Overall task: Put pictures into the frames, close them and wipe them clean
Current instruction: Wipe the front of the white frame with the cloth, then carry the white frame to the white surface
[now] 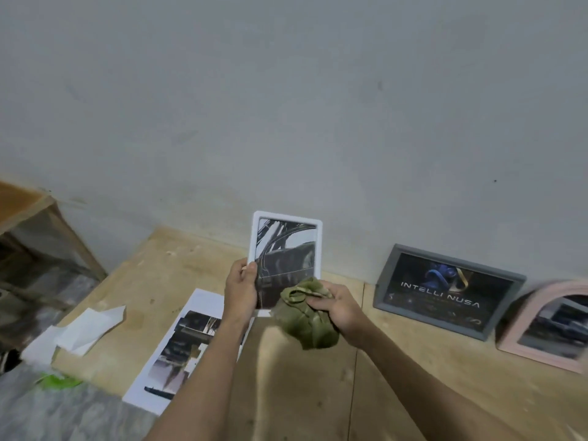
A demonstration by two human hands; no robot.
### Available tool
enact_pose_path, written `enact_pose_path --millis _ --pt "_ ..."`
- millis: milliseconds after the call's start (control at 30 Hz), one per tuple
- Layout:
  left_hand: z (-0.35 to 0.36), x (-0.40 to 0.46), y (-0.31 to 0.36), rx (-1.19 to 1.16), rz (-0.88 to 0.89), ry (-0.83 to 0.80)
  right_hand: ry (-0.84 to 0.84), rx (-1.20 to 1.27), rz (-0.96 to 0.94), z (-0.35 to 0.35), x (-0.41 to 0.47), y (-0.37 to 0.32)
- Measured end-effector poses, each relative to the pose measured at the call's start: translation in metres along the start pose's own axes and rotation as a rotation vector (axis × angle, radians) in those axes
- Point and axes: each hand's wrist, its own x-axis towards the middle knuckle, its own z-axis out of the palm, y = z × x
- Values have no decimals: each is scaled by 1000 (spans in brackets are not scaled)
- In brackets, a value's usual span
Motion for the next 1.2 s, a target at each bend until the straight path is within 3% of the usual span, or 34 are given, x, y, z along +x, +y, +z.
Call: enact_pose_path --millis 300,500,633,867,933,1033,1133,1200 --pt "40 46 -45 -48 -138 198 279 -639 -107 -110 97 56" --pt "63 63 -63 -109 -160 268 92 -955 -7 -129 159 133" --pt "63 70 -81 -170 -169 313 44 -1045 -150 -134 178 194" --pt "69 62 -78 -165 -153 324 -118 -1225 -154 -142 183 196" --pt "68 56 -70 -159 -130 309 -85 -1066 -86 -140 175 176" --pt "68 39 -48 -158 -88 265 95 -289 135 -127 131 126" --pt "76 18 -32 -178 -62 181 129 284 140 -122 81 82" --pt "81 -8 -20 -188 -47 102 87 353 70 -118 41 54"
